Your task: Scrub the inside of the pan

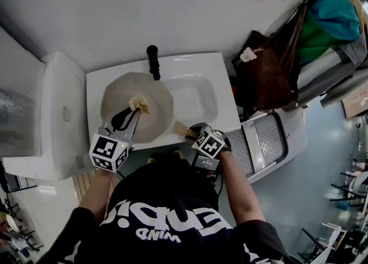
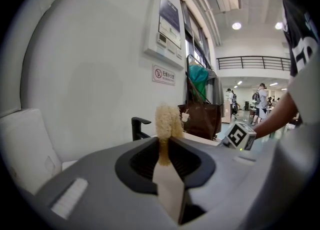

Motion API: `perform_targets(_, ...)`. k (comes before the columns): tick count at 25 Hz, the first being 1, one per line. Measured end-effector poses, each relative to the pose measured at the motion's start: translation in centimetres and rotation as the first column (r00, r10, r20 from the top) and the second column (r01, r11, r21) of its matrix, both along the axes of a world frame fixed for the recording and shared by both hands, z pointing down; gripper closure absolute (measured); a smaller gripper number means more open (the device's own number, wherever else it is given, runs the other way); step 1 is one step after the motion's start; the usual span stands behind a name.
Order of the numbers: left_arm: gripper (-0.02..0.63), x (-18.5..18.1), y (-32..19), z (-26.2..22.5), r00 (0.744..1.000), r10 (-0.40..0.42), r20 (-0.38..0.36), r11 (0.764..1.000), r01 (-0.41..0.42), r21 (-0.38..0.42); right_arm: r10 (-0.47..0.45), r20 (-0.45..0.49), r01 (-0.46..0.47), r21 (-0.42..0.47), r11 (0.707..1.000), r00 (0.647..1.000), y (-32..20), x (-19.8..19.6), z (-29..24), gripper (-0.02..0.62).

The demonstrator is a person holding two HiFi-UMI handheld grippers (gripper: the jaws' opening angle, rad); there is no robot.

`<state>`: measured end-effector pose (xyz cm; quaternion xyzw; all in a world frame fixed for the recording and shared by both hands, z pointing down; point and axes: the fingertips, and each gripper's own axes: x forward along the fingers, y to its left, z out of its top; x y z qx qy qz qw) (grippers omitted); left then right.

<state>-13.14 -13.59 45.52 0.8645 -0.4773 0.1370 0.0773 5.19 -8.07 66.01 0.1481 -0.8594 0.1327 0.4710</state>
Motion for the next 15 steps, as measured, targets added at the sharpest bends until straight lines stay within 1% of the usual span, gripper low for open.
perform_targets(5, 0.549, 0.3, -0.5, 0.9, 0.998, 0.052, 0.039, 0.998, -0.051, -0.026, 0.002, -0.012, -0.002, -0.008, 1.000, 1.000, 0.1, -0.1, -0.4, 0.431)
perform_targets(7, 0.549, 0.6, -0.8, 1.4, 0.993, 0.093, 0.070, 0.995, -0.090, -0.038, -0.002, -0.021, 0.002, -0.009, 1.000, 1.000, 0.1, -0.1, -0.8, 0.431)
perform_targets(9, 0.549, 1.0, -1.0, 2.0, 0.982, 0.147, 0.117, 0.989, -0.142, -0.052, -0.009, -0.026, 0.009, -0.013, 1.000, 1.000, 0.2, -0.2, -1.0, 0.431)
perform_targets(11, 0.549, 1.8, -1.0, 2.7, 0.962, 0.216, 0.164, 0.976, -0.207, -0.071, -0.013, -0.029, 0.012, -0.017, 1.000, 1.000, 0.1, -0.2, -1.3, 0.431)
perform_targets(12, 0.549, 2.4, -1.0, 3.3, 0.949, 0.256, 0.186, 0.966, -0.244, -0.085, -0.013, -0.030, 0.013, -0.017, 1.000, 0.999, 0.1, -0.3, -1.4, 0.431)
perform_targets(15, 0.549, 4.1, -0.4, 5.7, 0.894, 0.377, 0.241, 0.925, -0.351, -0.145, -0.012, -0.030, 0.012, -0.015, 1.000, 0.999, 0.2, -0.3, -1.7, 0.431)
